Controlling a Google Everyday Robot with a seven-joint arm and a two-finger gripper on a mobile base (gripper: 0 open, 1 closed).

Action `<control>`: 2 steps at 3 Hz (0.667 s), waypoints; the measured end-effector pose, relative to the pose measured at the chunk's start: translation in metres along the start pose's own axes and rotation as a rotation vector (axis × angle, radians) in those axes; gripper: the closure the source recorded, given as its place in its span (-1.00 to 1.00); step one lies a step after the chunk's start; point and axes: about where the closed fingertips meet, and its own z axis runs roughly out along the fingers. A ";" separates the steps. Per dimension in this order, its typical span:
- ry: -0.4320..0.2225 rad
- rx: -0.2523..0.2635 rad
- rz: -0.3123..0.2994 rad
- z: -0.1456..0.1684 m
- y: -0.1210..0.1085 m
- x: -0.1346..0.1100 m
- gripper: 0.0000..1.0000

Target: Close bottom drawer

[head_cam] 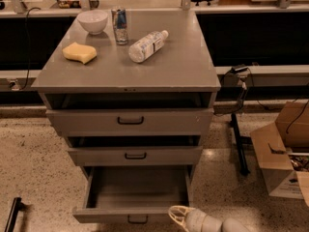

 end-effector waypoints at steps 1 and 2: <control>-0.010 0.019 -0.034 0.000 0.001 0.015 1.00; -0.018 0.009 -0.035 0.002 0.004 0.037 1.00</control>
Offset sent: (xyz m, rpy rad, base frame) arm -0.0025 -0.0269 -0.0640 0.0034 -0.0430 0.0181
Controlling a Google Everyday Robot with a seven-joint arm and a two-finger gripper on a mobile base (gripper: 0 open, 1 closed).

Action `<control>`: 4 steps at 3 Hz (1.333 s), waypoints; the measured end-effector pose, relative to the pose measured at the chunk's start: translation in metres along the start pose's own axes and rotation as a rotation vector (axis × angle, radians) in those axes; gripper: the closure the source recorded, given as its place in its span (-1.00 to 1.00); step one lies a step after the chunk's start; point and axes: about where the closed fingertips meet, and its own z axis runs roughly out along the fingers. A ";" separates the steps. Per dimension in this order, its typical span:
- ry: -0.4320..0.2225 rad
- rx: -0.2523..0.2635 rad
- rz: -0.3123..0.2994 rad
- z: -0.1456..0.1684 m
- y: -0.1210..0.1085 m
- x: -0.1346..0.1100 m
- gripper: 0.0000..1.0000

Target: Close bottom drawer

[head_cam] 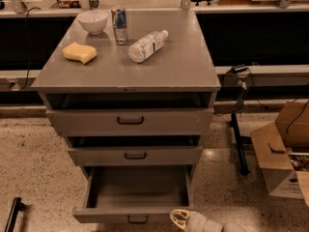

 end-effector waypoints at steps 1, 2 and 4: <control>-0.034 -0.041 -0.006 0.004 0.010 0.030 1.00; -0.112 -0.107 -0.017 0.003 0.013 0.052 1.00; -0.131 -0.132 -0.002 0.040 0.019 0.079 1.00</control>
Offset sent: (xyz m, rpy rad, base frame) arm -0.0139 -0.0208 -0.0777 0.1235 -0.0238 0.2014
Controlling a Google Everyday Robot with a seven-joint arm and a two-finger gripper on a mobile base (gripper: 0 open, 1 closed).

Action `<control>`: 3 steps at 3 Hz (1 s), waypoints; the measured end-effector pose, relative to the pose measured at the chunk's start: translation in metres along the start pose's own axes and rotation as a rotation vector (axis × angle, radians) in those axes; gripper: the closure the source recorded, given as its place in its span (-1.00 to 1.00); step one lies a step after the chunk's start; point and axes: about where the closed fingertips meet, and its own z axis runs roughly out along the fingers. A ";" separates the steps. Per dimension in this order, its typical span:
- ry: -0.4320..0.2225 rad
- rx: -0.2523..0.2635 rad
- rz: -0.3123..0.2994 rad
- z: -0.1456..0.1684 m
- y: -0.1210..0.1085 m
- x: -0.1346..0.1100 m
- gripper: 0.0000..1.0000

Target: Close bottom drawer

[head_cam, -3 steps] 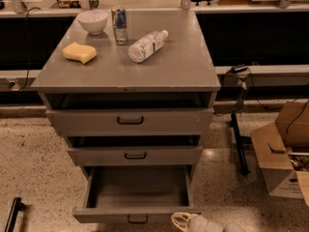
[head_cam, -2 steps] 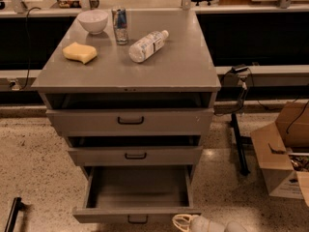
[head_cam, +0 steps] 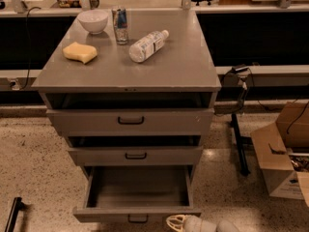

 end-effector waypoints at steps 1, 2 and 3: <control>0.013 0.003 -0.010 0.025 -0.006 0.010 1.00; 0.050 0.035 -0.002 0.045 -0.012 0.015 1.00; 0.081 0.110 0.008 0.056 -0.025 0.018 1.00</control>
Offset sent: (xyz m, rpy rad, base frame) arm 0.0493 0.0444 -0.0381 -0.1041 0.0202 -0.1213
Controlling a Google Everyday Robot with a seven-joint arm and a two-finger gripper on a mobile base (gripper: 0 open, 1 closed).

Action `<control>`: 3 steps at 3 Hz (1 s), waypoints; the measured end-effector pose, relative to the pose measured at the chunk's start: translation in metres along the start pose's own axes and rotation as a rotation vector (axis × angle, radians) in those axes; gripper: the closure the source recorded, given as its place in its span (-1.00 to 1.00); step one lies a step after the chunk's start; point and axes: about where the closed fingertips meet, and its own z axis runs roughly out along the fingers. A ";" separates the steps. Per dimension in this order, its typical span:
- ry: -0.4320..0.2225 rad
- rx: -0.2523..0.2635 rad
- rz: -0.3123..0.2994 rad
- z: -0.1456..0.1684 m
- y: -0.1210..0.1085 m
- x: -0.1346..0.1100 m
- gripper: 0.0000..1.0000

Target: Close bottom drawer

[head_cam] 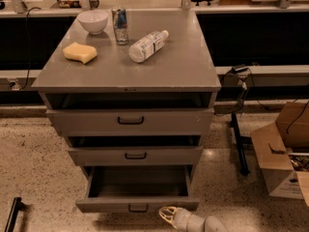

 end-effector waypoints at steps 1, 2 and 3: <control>0.004 0.074 -0.004 0.011 -0.016 -0.005 1.00; 0.006 0.075 -0.005 0.012 -0.016 -0.005 1.00; 0.030 0.087 -0.012 0.019 -0.022 -0.007 1.00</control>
Offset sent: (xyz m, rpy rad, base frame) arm 0.0151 0.0036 0.0036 -0.0010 -0.0231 -0.0578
